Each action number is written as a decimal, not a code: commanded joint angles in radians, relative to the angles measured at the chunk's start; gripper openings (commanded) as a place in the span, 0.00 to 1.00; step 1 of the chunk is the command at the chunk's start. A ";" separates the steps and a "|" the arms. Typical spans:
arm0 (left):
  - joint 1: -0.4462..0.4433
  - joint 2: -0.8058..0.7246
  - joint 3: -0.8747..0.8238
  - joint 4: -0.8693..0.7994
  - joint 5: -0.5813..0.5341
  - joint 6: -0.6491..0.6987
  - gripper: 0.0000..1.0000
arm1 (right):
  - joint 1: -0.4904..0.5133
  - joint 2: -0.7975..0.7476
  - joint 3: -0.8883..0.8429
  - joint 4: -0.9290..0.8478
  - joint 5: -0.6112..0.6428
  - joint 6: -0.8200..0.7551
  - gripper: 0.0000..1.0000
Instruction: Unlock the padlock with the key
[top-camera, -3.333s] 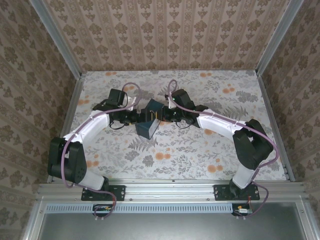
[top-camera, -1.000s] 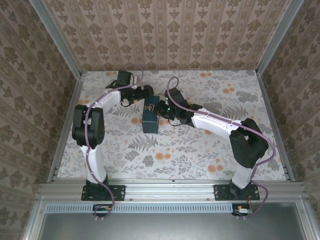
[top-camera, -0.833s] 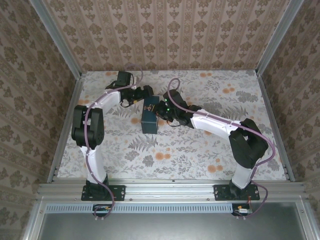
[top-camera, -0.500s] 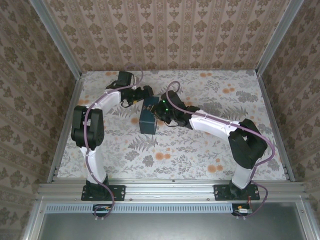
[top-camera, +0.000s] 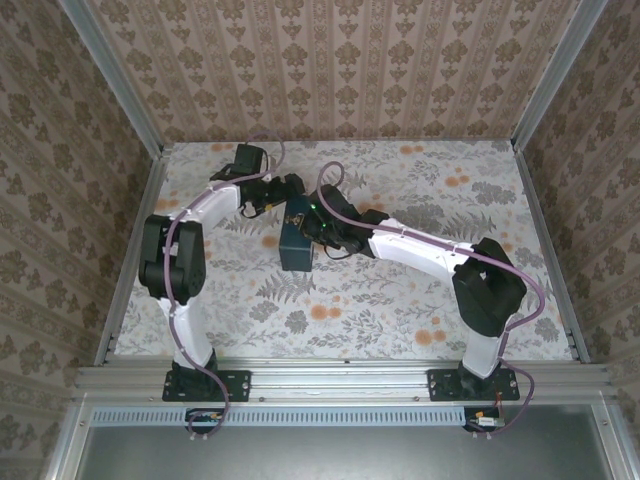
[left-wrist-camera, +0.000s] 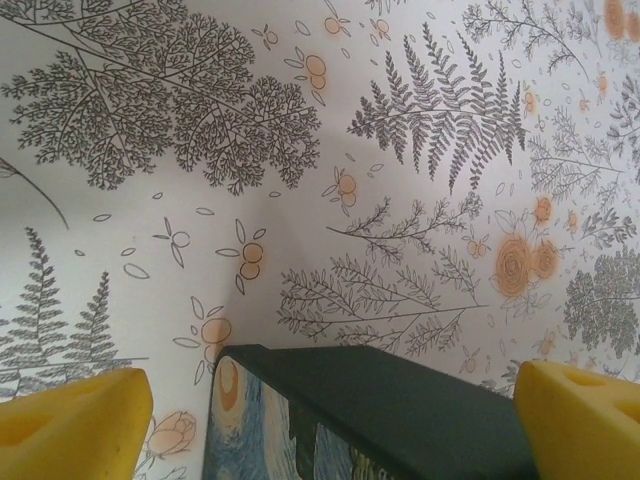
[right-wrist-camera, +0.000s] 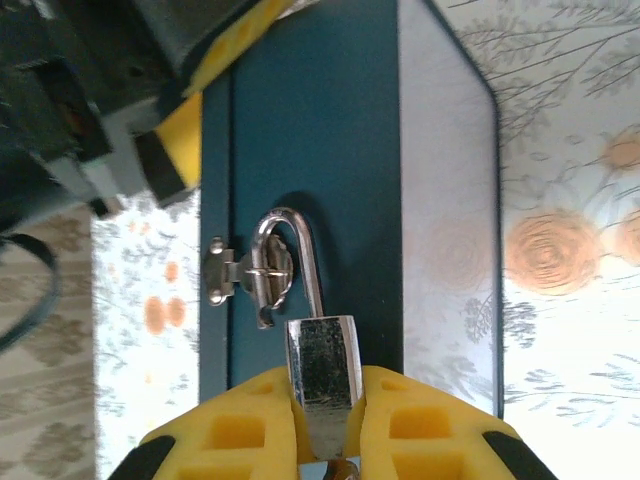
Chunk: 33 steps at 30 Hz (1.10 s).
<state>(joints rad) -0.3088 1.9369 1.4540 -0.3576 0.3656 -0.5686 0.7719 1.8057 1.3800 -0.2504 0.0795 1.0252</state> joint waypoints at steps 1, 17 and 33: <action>-0.007 -0.043 -0.027 -0.112 -0.020 0.048 0.93 | -0.021 -0.032 0.027 -0.171 0.137 -0.128 0.00; -0.045 -0.064 -0.136 -0.040 0.004 0.015 0.93 | -0.092 -0.020 0.187 -0.416 -0.004 -0.178 0.00; -0.064 -0.010 -0.094 -0.064 0.099 0.099 0.91 | -0.184 -0.035 -0.068 0.018 -0.214 -0.079 0.00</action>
<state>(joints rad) -0.3389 1.8843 1.3693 -0.2981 0.3737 -0.5400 0.6048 1.7199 1.3300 -0.3649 -0.1349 0.9066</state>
